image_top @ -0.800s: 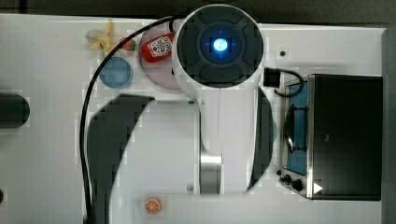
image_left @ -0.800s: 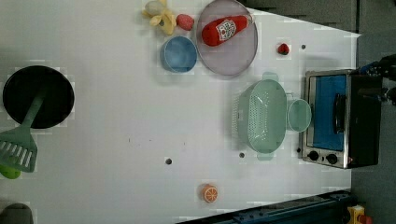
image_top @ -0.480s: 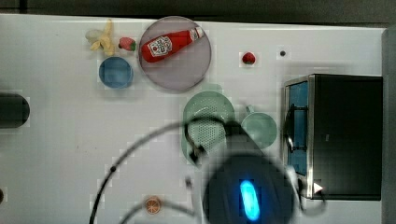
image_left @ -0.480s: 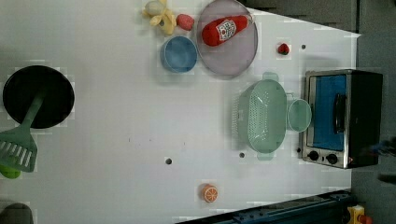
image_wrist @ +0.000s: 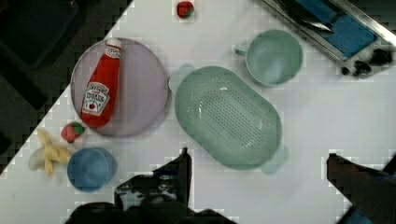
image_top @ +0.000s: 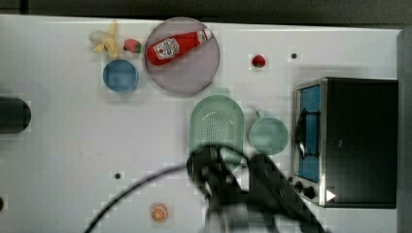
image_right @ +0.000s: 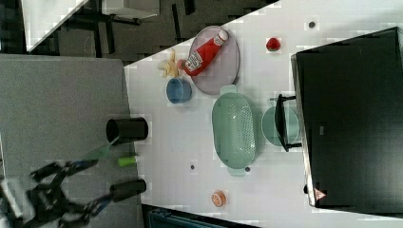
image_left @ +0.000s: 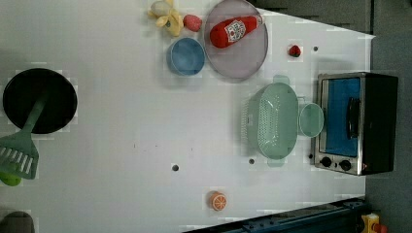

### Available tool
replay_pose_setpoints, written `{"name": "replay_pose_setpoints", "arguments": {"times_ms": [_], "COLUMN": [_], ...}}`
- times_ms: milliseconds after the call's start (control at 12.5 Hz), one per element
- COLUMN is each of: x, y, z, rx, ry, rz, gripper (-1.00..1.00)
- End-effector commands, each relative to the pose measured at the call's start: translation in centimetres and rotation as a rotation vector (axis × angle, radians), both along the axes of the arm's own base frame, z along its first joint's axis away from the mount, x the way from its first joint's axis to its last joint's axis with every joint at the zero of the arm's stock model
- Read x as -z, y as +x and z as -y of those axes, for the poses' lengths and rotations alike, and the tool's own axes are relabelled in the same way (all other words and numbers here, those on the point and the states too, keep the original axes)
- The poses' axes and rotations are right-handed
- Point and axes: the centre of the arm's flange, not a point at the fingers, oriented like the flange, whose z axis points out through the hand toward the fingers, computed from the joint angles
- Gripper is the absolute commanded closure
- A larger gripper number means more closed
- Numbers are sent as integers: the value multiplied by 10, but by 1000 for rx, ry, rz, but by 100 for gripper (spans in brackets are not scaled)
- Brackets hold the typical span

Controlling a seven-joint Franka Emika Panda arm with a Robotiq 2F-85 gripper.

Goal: Drag strainer right to left.

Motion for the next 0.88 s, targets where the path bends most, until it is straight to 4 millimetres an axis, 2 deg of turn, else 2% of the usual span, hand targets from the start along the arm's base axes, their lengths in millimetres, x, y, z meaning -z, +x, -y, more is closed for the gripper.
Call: {"name": "replay_pose_setpoints", "arguments": {"times_ms": [80,320,480,880], "x": [153,236,287,392], "y": [47,69,82,107], "z": [-6,-8,-9,-11], "rx": [117,312,380,514], "ry": [6,9,11,32], "rz": [-289,-339,-350,-302], "gripper": [-100,-100,-100,-100]}}
